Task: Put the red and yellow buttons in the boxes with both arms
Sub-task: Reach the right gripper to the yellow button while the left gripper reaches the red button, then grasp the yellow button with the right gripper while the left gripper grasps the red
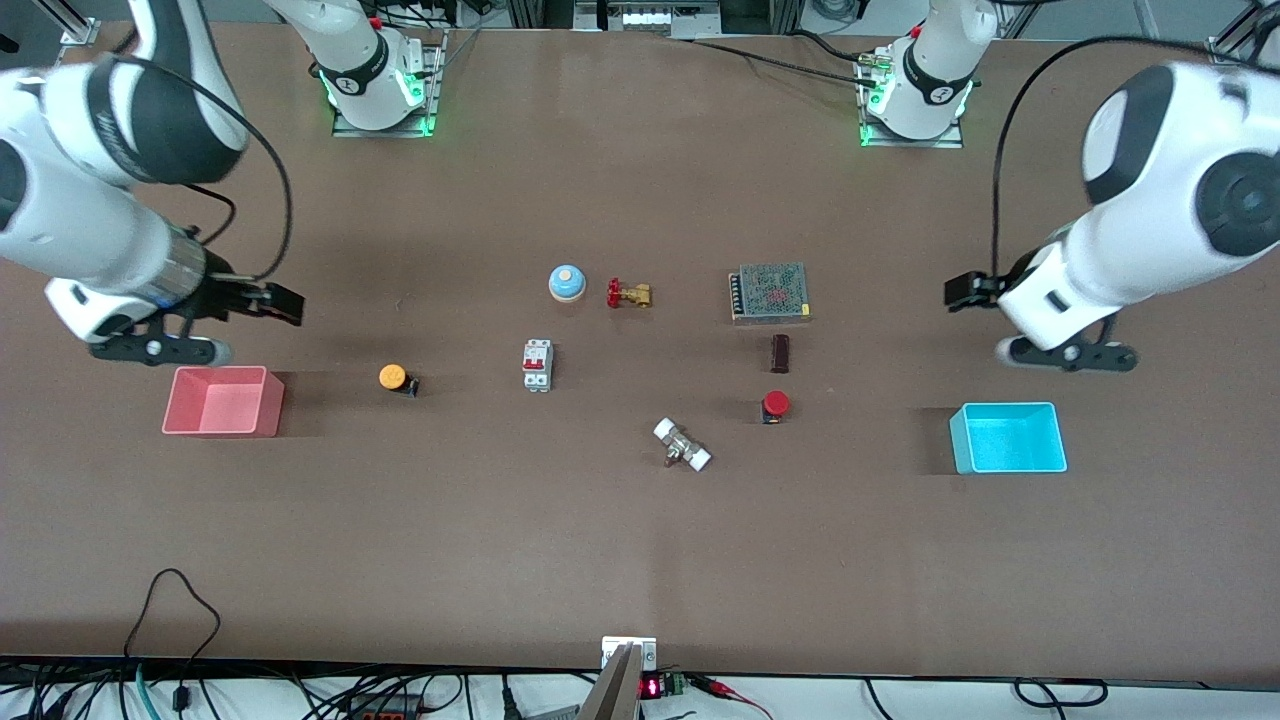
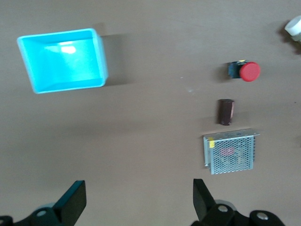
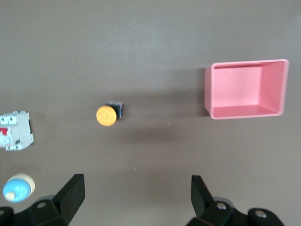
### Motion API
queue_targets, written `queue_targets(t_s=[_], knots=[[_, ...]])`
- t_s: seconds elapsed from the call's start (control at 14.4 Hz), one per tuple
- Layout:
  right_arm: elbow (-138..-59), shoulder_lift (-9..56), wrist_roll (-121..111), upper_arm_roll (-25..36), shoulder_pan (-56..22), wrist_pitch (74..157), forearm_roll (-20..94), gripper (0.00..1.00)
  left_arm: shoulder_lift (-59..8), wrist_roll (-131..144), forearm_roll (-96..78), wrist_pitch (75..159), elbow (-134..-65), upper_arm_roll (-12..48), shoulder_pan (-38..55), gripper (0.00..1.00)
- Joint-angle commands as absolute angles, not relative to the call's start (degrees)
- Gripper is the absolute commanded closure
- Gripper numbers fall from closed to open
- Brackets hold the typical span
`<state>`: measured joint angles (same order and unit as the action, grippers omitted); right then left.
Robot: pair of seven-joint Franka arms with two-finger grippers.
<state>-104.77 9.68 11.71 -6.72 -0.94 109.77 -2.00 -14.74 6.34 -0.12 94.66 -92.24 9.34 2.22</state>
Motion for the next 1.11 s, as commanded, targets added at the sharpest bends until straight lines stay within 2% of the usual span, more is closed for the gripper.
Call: queue_targets(t_s=[0.0, 0.35, 0.48, 0.62, 1.04], knots=[[-108.37, 11.94, 14.59, -8.17, -0.79, 116.35, -1.05, 0.00, -24.84, 9.30, -0.44, 95.26, -81.50, 9.40, 6.32, 0.00], [-110.47, 17.92, 18.34, -8.88, -1.93, 126.54, -1.14, 0.00, -34.08, 22.29, -0.09, 110.37, -81.04, 9.40, 12.55, 0.00], [-110.48, 19.85, 20.30, -8.88, -2.63, 128.14, -1.41, 0.00, -37.69, 25.48, 0.43, 113.10, -80.95, 9.23, 14.32, 0.00], [-110.48, 21.44, 21.61, -8.88, -2.64, 129.55, -1.41, 0.00, -40.24, 25.84, 1.05, 119.42, -82.43, 8.79, 16.17, 0.00], [-110.48, 25.84, 21.71, -9.23, -3.43, 134.21, -2.11, 0.00, -43.77, 26.02, 1.32, 125.68, -85.42, 8.44, 17.75, 0.00]])
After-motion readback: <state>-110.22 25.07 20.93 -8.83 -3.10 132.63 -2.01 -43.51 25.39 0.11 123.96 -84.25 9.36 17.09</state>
